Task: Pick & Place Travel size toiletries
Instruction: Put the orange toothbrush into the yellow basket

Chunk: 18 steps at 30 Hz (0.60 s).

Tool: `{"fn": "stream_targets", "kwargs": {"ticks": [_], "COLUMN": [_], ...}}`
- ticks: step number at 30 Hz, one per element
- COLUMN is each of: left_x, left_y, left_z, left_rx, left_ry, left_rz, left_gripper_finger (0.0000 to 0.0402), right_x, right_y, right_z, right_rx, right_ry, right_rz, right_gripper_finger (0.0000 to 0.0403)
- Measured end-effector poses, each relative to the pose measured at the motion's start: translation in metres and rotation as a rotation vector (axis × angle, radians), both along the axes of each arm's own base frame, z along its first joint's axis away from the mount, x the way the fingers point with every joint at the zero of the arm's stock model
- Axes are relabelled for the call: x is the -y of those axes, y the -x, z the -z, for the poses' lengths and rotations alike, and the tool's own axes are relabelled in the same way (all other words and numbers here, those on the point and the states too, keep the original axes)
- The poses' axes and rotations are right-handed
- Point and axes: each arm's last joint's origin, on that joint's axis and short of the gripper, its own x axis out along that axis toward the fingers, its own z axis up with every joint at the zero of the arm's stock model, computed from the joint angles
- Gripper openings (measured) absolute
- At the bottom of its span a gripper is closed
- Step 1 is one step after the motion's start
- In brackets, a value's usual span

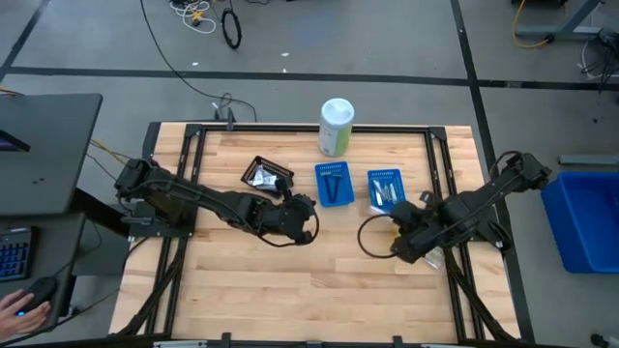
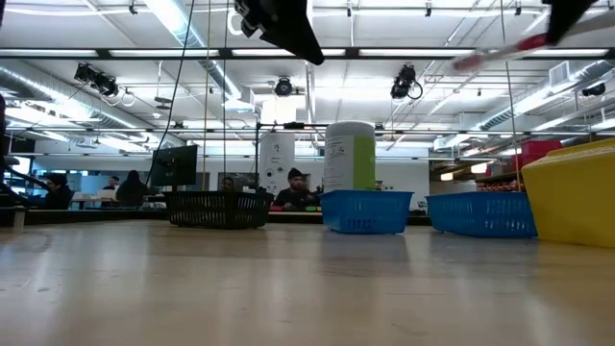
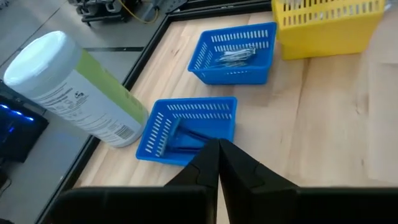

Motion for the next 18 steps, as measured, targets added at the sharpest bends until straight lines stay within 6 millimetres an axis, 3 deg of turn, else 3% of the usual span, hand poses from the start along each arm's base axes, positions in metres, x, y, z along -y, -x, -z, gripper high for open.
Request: {"fn": "stream_targets", "kwargs": {"ticks": [8, 13, 18], "left_x": [-0.017, -0.027, -0.032], "left_y": [-0.003, -0.005, -0.005], "left_z": [0.0, 0.0, 0.0], "left_rx": [-0.012, -0.013, -0.017], "left_ry": [-0.016, -0.013, -0.013], "left_rz": [-0.035, -0.066, -0.079], "left_gripper_finger": [0.0008, 0.0011, 0.0016], "right_x": [-0.005, -0.008, -0.007], "right_y": [0.014, 0.026, 0.044], "right_z": [-0.001, -0.008, -0.003], "right_rx": [-0.222, -0.209, -0.146], "right_ry": [-0.285, -0.336, -0.311], "right_rz": [0.04, 0.057, 0.22], "right_gripper_finger": [0.0034, 0.0028, 0.0025]}}
